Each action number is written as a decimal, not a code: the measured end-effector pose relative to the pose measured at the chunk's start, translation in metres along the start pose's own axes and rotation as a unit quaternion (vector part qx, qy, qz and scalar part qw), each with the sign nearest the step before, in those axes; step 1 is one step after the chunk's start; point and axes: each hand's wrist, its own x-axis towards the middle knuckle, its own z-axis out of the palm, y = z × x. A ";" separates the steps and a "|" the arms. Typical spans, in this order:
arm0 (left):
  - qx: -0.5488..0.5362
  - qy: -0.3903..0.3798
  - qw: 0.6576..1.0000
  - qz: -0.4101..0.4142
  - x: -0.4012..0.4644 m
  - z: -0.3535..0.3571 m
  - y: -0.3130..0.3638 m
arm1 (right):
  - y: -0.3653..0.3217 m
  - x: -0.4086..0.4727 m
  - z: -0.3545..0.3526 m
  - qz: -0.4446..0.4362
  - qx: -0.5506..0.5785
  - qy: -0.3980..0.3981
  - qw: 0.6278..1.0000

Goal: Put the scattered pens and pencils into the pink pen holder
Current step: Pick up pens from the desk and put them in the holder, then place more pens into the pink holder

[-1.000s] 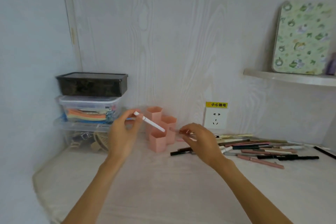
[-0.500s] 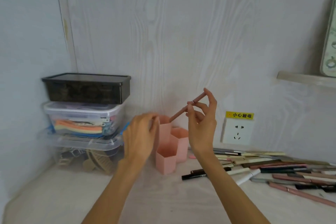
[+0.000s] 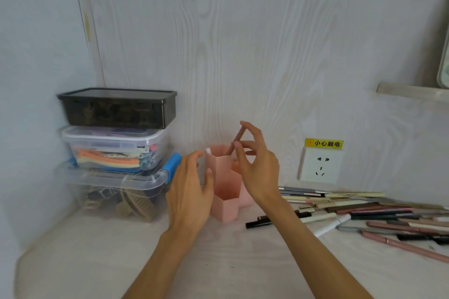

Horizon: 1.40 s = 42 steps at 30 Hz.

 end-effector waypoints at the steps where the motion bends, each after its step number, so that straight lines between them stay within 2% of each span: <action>1: -0.001 -0.015 1.000 0.014 -0.001 0.001 -0.001 | 0.001 0.001 -0.003 -0.019 -0.032 -0.035 0.999; 4: -0.020 -0.060 0.998 0.030 -0.003 0.000 -0.005 | 0.002 0.002 -0.013 -0.051 -0.087 -0.160 0.982; 6: -0.016 -0.070 0.997 0.024 -0.003 -0.001 -0.006 | 0.002 0.001 -0.028 -0.053 -0.079 -0.152 0.984; 8: -0.001 -0.049 0.998 0.032 -0.004 -0.005 0.001 | 0.009 -0.008 -0.052 -0.048 -0.073 -0.127 0.988; 11: 0.028 -0.021 0.985 0.171 -0.005 -0.016 0.017 | 0.029 -0.033 -0.087 -0.012 -0.122 -0.144 0.982; 13: 0.049 -0.106 0.961 0.250 -0.012 -0.016 0.027 | 0.044 -0.054 -0.104 0.017 -0.154 -0.164 0.974; 15: 0.093 -0.233 0.935 0.250 -0.024 -0.008 0.030 | 0.056 -0.072 -0.110 0.024 -0.198 -0.221 0.955; 16: 0.142 -0.259 0.920 0.258 -0.027 -0.002 0.031 | 0.060 -0.077 -0.109 0.023 -0.227 -0.262 0.938; 18: 0.217 -0.274 0.896 0.273 -0.031 0.002 0.034 | 0.064 -0.083 -0.103 0.005 -0.290 -0.315 0.904; 20: 0.243 -0.278 0.889 0.272 -0.032 0.001 0.038 | 0.061 -0.083 -0.097 -0.010 -0.319 -0.320 0.892; 25: 0.299 -0.287 0.864 0.287 -0.039 -0.001 0.044 | 0.061 -0.081 -0.090 -0.008 -0.261 -0.285 0.922; 28: 0.300 -0.281 0.870 0.271 -0.042 0.002 0.045 | 0.063 -0.079 -0.086 0.001 -0.236 -0.283 0.930; 31: 0.268 -0.284 0.888 0.245 -0.042 0.003 0.043 | 0.069 -0.081 -0.081 -0.032 -0.295 -0.297 0.908; 33: 0.228 -0.287 0.900 0.235 -0.042 0.001 0.041 | 0.072 -0.084 -0.079 -0.056 -0.313 -0.287 0.903; 36: 0.134 -0.267 0.935 0.191 -0.033 -0.007 0.041 | 0.069 -0.082 -0.079 -0.034 -0.286 -0.282 0.915; 39: 0.066 -0.222 0.964 0.128 -0.019 -0.016 0.039 | 0.064 -0.079 -0.083 0.014 -0.252 -0.266 0.930; 42: -0.046 -0.104 0.990 0.080 -0.004 -0.028 0.034 | 0.062 -0.077 -0.085 0.007 -0.256 -0.274 0.927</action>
